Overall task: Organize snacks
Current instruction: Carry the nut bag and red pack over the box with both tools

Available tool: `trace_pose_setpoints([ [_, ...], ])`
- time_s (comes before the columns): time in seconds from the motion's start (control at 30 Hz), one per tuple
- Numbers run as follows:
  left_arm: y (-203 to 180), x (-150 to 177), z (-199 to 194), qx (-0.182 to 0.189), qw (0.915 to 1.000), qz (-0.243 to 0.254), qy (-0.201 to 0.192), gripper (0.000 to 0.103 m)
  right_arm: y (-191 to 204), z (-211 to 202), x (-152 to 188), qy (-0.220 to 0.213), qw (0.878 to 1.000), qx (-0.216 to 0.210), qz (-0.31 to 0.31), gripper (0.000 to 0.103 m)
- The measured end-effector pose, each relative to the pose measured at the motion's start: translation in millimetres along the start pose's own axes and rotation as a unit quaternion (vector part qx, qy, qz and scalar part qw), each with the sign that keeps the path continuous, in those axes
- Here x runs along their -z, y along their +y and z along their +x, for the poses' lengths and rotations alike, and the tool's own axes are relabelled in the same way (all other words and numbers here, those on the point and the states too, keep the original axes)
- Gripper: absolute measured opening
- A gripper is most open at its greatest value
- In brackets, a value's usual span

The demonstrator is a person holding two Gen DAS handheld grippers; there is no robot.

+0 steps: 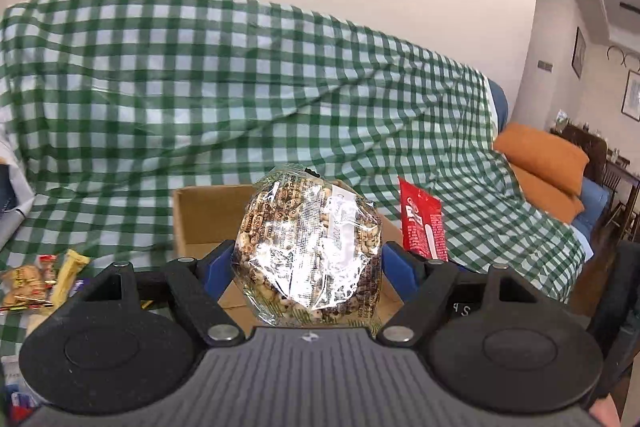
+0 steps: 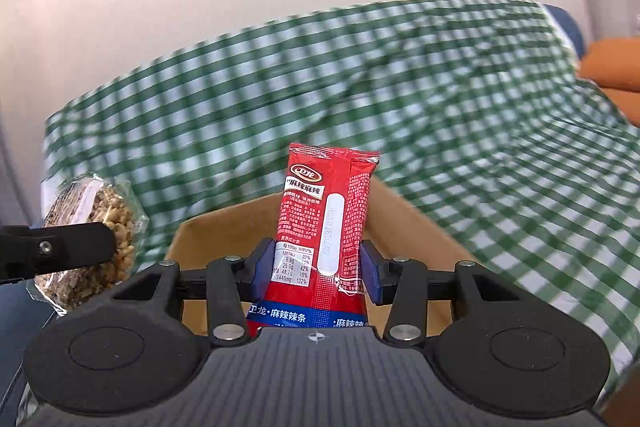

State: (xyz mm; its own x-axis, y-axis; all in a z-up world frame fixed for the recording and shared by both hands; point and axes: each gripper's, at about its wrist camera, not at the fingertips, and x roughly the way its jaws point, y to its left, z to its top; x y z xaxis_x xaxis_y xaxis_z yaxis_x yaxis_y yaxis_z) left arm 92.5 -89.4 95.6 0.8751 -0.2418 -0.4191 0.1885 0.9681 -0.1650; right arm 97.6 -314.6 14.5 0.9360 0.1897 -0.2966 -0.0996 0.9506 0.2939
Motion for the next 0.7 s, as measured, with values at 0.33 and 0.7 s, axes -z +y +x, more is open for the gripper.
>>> trace_pose_setpoints([
  [0.33, -17, -6, 31, -0.013, 0.9993, -0.012, 0.032, 0.082, -16, 4, -2, -0.006, 1.0, 0.019, 0.018, 0.047],
  [0.7, -13, -4, 31, -0.013, 0.9989, -0.024, 0.038, 0.082, -13, 1, -2, -0.009, 1.0, 0.021, 0.018, 0.048],
])
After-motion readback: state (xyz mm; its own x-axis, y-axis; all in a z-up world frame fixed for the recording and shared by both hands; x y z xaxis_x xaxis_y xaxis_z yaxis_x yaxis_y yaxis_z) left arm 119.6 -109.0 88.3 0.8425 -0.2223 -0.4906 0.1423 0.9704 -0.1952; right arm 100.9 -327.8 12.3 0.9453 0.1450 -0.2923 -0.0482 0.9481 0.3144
